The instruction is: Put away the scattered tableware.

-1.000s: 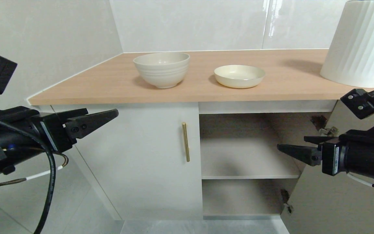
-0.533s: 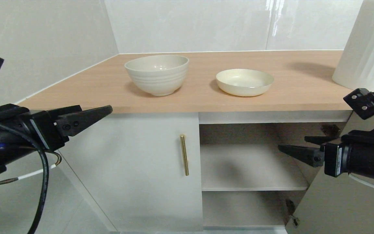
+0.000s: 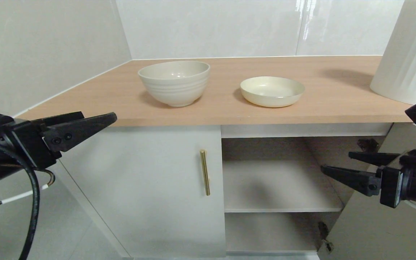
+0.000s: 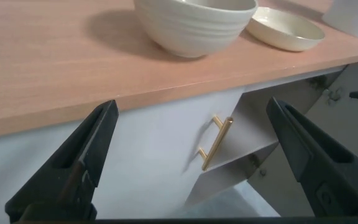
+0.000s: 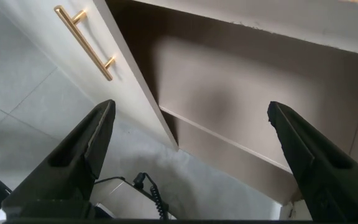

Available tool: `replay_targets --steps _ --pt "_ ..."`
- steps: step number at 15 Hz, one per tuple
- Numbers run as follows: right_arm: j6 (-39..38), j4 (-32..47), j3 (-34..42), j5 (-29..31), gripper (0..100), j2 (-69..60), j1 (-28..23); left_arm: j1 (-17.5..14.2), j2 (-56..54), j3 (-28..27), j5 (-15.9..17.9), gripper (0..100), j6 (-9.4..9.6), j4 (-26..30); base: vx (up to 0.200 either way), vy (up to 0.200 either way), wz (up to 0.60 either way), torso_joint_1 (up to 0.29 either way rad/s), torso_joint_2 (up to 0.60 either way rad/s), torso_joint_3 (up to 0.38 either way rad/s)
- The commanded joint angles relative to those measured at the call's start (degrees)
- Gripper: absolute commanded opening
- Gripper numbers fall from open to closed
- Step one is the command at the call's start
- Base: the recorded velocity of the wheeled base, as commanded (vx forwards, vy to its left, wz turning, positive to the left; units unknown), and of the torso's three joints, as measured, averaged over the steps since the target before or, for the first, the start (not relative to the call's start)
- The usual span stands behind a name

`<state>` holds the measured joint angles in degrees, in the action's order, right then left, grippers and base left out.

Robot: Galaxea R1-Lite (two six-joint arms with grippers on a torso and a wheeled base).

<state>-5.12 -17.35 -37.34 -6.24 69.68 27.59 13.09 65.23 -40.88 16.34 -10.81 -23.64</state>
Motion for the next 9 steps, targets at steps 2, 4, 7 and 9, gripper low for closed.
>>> replay_targets --steps 2,4,7,9 --pt "0.4 -0.1 0.1 -0.1 100 -1.2 0.1 0.0 -0.1 0.0 0.0 100 0.00 0.0 0.000 0.000 0.00 0.013 -0.08 -0.070" --pt "0.8 0.0 0.2 -1.7 100 -2.0 0.1 0.0 0.1 0.0 0.0 100 0.00 0.0 0.000 0.000 0.00 0.066 -0.27 -0.251" --pt "0.8 0.0 0.2 -2.3 100 -2.1 0.1 0.0 0.2 0.1 0.1 100 -0.09 0.0 0.000 0.000 0.00 0.124 -0.38 -0.320" --pt "0.9 0.0 0.2 -2.3 100 -1.9 0.1 0.0 0.7 0.0 0.1 100 0.00 0.0 0.000 0.000 0.00 0.100 -0.53 -0.298"
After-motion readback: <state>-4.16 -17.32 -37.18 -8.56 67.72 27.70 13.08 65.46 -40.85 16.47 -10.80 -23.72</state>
